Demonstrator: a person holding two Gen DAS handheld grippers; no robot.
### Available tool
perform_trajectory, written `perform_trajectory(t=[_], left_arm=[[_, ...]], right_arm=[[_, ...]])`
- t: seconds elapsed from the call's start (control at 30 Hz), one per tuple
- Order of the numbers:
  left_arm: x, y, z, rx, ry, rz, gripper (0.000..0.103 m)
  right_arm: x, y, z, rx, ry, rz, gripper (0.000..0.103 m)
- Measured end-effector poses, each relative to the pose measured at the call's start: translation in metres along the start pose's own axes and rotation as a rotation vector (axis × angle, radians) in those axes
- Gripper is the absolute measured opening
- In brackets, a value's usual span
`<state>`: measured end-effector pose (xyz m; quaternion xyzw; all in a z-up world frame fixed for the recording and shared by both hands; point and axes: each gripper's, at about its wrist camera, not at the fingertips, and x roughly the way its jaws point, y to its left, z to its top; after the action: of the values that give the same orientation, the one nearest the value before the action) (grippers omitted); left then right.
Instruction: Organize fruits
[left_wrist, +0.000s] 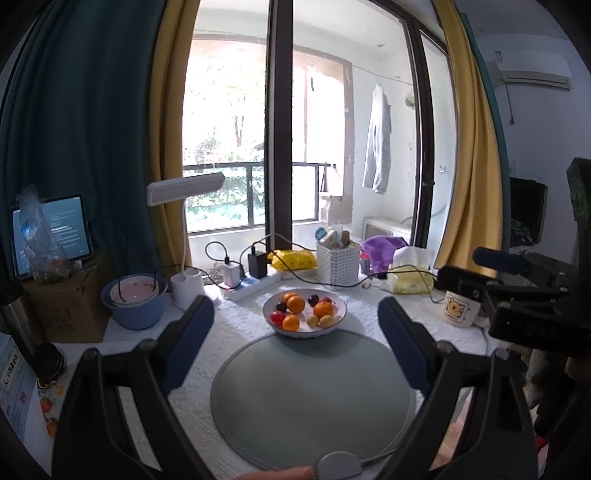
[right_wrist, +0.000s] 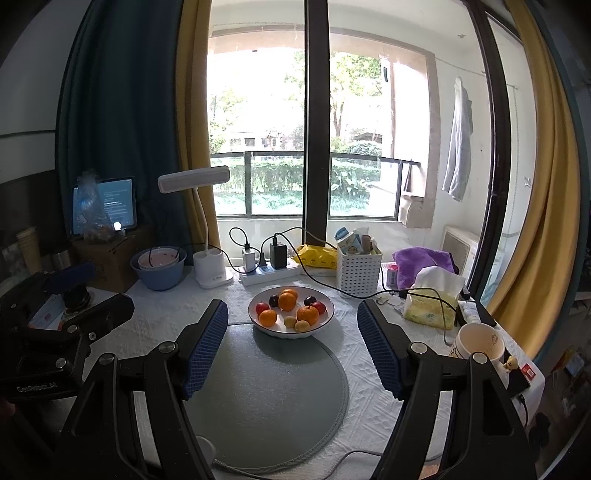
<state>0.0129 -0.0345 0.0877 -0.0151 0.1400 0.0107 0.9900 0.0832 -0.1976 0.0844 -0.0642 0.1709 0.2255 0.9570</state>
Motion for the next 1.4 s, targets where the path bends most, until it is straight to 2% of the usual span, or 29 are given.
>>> perform_trajectory(t=[0.97,1.3,1.4], left_arm=[[-0.0017,0.0026,0.0,-0.008,0.003,-0.004,0.091],[-0.0011,0.0002,-0.0011,0.001,0.012,-0.016,0.091],[0.003,0.0024,-0.0013,-0.014,0.038,-0.044,0.091]], right_arm=[[0.0006,-0.0022,-0.0002,0.0,0.005,0.0,0.076],[0.0038,-0.0026,-0.0013,0.002,0.009,0.001,0.076],[0.0067,-0.0027,-0.0015,0.002,0.012,0.002,0.076]])
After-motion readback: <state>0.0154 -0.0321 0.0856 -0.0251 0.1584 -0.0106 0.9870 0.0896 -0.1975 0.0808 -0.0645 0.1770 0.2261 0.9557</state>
